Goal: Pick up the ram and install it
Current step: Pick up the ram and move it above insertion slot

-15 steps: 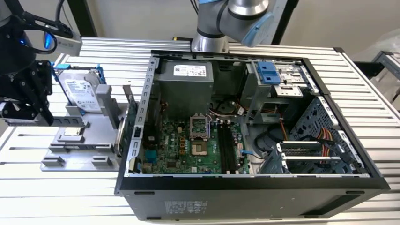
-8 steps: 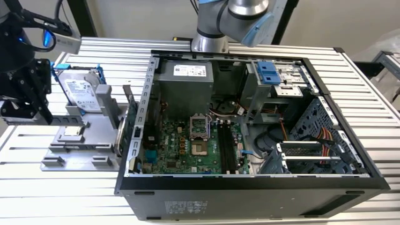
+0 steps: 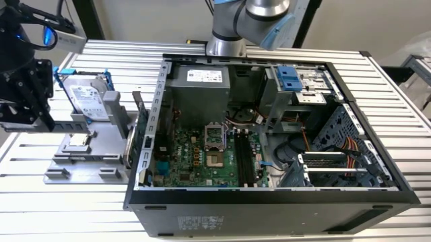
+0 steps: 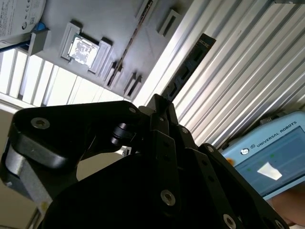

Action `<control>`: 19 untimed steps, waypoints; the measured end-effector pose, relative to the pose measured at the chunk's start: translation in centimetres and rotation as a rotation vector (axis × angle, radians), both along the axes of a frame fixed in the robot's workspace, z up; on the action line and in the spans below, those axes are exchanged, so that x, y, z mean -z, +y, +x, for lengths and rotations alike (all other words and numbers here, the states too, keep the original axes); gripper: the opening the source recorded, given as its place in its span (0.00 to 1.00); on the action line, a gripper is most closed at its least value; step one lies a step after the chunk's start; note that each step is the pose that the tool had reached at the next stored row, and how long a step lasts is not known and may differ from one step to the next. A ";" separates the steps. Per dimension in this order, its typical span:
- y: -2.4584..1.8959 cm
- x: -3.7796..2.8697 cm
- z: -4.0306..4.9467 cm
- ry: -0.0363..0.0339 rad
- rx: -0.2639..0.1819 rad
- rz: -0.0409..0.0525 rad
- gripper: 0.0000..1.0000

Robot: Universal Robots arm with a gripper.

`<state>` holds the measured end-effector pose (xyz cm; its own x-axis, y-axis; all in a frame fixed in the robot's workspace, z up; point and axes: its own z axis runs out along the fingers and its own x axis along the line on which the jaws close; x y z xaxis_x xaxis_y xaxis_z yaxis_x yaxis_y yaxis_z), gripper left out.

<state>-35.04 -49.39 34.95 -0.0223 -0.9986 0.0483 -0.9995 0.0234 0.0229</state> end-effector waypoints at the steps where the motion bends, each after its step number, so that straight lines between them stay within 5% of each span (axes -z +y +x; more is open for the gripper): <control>1: 0.00 -0.08 0.00 0.0001 0.000 -0.0001 0.00; 19: 0.00 -0.71 0.00 0.0000 0.000 0.0000 0.00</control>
